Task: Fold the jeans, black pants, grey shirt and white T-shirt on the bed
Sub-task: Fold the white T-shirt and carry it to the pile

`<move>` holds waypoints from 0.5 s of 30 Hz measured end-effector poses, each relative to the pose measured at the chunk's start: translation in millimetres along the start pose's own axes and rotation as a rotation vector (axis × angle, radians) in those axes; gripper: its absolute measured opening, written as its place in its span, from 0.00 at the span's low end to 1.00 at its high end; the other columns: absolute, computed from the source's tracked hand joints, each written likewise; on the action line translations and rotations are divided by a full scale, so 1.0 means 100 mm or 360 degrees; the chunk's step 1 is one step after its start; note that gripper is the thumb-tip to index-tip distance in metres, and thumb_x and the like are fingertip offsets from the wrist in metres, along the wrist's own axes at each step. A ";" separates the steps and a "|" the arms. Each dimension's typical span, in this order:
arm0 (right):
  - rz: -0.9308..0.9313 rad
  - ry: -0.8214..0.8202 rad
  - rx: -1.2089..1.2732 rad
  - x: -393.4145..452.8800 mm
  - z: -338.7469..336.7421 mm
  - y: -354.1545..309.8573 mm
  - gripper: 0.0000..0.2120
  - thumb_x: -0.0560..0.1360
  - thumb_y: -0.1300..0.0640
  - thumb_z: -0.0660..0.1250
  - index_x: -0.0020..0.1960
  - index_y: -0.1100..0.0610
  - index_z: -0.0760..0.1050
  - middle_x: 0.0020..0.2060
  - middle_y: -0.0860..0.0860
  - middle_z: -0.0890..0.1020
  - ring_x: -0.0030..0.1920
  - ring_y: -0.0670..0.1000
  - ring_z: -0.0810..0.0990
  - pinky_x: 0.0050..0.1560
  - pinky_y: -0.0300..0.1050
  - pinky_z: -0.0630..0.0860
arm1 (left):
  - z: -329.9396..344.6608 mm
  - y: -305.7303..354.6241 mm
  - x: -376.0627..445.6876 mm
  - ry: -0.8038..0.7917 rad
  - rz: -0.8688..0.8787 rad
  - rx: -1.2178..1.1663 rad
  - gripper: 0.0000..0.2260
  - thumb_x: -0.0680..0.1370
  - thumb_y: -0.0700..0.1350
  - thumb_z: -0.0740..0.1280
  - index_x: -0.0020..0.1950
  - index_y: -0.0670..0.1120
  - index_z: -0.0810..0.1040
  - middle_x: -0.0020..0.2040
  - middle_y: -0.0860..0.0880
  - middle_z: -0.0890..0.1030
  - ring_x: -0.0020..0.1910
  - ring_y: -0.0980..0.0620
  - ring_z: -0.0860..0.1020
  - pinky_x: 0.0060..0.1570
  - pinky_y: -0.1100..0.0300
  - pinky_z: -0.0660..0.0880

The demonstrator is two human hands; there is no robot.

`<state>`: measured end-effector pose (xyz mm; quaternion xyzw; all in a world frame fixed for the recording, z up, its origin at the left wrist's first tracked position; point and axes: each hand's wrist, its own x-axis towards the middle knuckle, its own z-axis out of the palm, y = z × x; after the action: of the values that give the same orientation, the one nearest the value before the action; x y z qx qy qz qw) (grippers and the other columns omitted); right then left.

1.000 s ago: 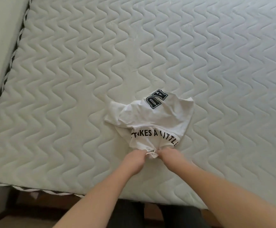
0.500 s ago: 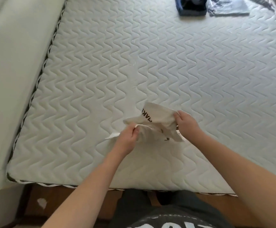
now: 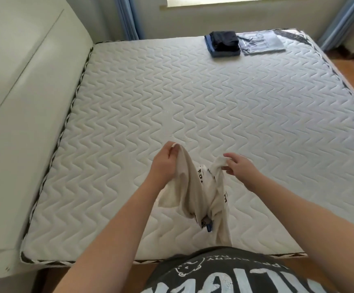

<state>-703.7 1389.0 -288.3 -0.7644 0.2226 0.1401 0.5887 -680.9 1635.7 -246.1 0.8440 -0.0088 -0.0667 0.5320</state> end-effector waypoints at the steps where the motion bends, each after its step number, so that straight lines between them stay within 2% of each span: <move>1: -0.0014 -0.0052 -0.0006 -0.03 0.00 0.00 0.14 0.81 0.62 0.60 0.66 0.57 0.73 0.55 0.52 0.80 0.50 0.50 0.81 0.53 0.43 0.76 | -0.01 0.04 0.01 -0.0004 -0.0022 -0.0045 0.10 0.83 0.51 0.57 0.46 0.52 0.74 0.37 0.57 0.75 0.38 0.60 0.73 0.44 0.65 0.69; 3: -0.0091 -0.0191 -0.0169 -0.08 0.03 -0.01 0.19 0.80 0.63 0.63 0.70 0.53 0.71 0.61 0.49 0.78 0.56 0.48 0.79 0.53 0.39 0.73 | -0.03 0.11 0.03 -0.0035 0.0003 -0.0091 0.10 0.83 0.49 0.57 0.49 0.48 0.75 0.37 0.54 0.75 0.38 0.57 0.72 0.44 0.60 0.70; 6: -0.0213 -0.0427 -0.0296 -0.15 0.17 -0.02 0.27 0.76 0.63 0.69 0.73 0.50 0.67 0.65 0.46 0.75 0.63 0.46 0.75 0.57 0.37 0.73 | -0.03 0.20 0.05 -0.0130 0.0044 -0.0118 0.10 0.83 0.47 0.58 0.49 0.45 0.75 0.38 0.52 0.74 0.38 0.55 0.72 0.45 0.58 0.69; 8: -0.0252 -0.0555 -0.0313 -0.19 0.30 -0.05 0.32 0.74 0.60 0.72 0.73 0.46 0.65 0.65 0.42 0.74 0.64 0.43 0.74 0.51 0.28 0.72 | -0.01 0.26 0.06 -0.0187 0.0053 -0.0175 0.09 0.83 0.47 0.59 0.50 0.45 0.77 0.39 0.52 0.75 0.39 0.56 0.73 0.44 0.59 0.70; 10: -0.0279 -0.0617 -0.0339 -0.20 0.41 -0.06 0.30 0.72 0.57 0.74 0.68 0.38 0.67 0.61 0.35 0.76 0.61 0.36 0.74 0.47 0.23 0.71 | 0.00 0.34 0.07 -0.0229 0.0081 -0.0242 0.09 0.83 0.47 0.59 0.49 0.47 0.77 0.39 0.51 0.76 0.38 0.57 0.73 0.43 0.60 0.70; 11: -0.0281 -0.0603 -0.0356 -0.20 0.46 -0.06 0.27 0.72 0.56 0.74 0.65 0.37 0.69 0.59 0.34 0.77 0.60 0.36 0.74 0.49 0.25 0.71 | 0.00 0.38 0.08 -0.0246 0.0097 -0.0278 0.09 0.83 0.48 0.59 0.49 0.47 0.77 0.39 0.50 0.76 0.38 0.56 0.73 0.43 0.60 0.71; 12: -0.0272 -0.0559 -0.0372 -0.19 0.49 -0.04 0.24 0.72 0.55 0.74 0.63 0.38 0.70 0.57 0.36 0.79 0.60 0.39 0.76 0.54 0.31 0.73 | 0.00 0.42 0.10 -0.0252 0.0110 -0.0314 0.09 0.83 0.48 0.59 0.49 0.48 0.77 0.39 0.50 0.76 0.39 0.56 0.74 0.43 0.60 0.71; 14: -0.0255 -0.0427 -0.0456 -0.15 0.52 -0.01 0.17 0.74 0.53 0.72 0.61 0.45 0.74 0.55 0.44 0.81 0.59 0.47 0.77 0.59 0.46 0.74 | -0.03 0.52 0.15 -0.0222 0.0129 -0.0386 0.09 0.83 0.49 0.59 0.48 0.51 0.78 0.39 0.52 0.77 0.39 0.56 0.75 0.43 0.60 0.72; 15: -0.0261 -0.0358 -0.0494 -0.13 0.53 -0.01 0.13 0.76 0.51 0.70 0.60 0.48 0.76 0.53 0.47 0.82 0.57 0.50 0.78 0.59 0.49 0.74 | -0.05 0.56 0.19 -0.0196 0.0133 -0.0426 0.09 0.83 0.50 0.59 0.47 0.53 0.78 0.39 0.54 0.78 0.39 0.57 0.75 0.42 0.60 0.73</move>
<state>-712.0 1442.1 -295.4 -0.8410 0.0682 0.2088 0.4944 -658.8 1614.0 -195.4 0.7588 -0.0676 -0.0967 0.6405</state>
